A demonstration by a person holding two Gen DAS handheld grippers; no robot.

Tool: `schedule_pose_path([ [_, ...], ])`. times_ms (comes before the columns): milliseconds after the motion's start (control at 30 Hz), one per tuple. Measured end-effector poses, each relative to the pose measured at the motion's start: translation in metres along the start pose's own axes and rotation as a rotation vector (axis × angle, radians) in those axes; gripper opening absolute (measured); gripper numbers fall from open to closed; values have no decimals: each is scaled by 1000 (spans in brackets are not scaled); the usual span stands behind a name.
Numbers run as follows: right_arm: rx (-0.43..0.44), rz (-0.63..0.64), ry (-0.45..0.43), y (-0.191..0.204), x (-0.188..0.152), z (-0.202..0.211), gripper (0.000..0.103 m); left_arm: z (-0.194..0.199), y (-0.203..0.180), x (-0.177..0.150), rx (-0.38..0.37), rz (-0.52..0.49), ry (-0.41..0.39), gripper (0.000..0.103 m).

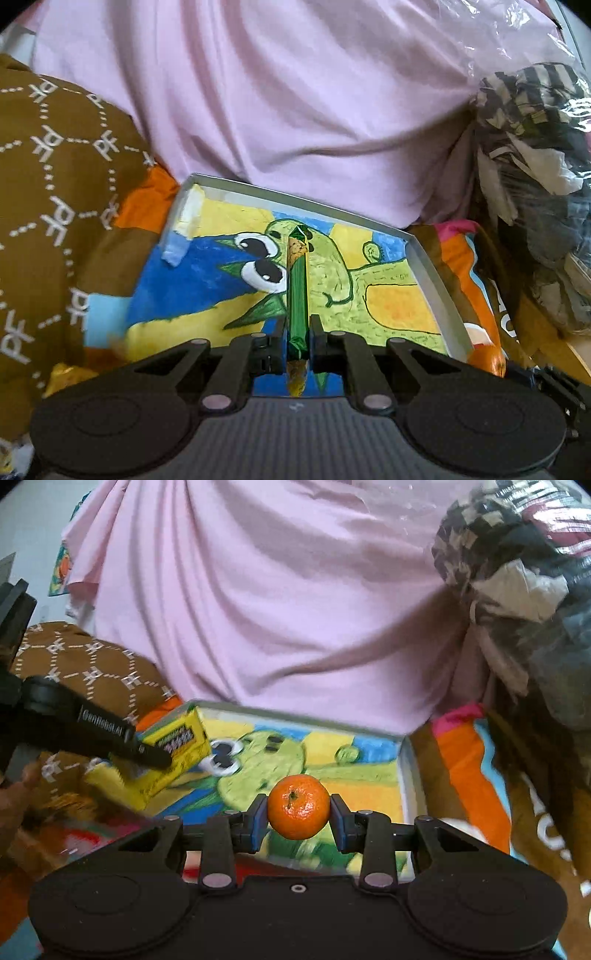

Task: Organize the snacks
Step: 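Carry the yellow box with the left tool while the right tool carries the orange into the tray, then open both tools in the tray and lift them away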

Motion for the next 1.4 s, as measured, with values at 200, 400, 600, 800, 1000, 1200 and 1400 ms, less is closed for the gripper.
schedule_pose_path([
  [200,36,-63,19,13,-3,-45,37,-34,5,0,2,-4,38,11],
  [400,80,-64,64,38,-17,-65,37,-42,17,-5,27,-18,61,12],
  [600,73,-72,118,45,-24,-73,39,-45,23,-11,65,-2,115,21],
  [800,49,-82,110,41,-15,-61,60,-33,29,-13,135,7,116,50],
  [1000,25,-135,60,36,-1,-30,84,-4,28,-4,159,-18,68,73],
  [1200,-16,-213,-33,37,12,12,96,45,22,11,179,-86,-87,89],
  [1400,-3,-235,-114,49,28,56,102,96,14,17,187,-125,-204,101],
])
Point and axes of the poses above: each gripper's, at about its wrist camera, not at the fingertips, and z roughly against the way its jaws point, y to its left, x to its top, the point moved 10 cm from there along -z, roughly the way its jaws point, and after that the axes turned 4 degrees about z, right-handed, at the moved point
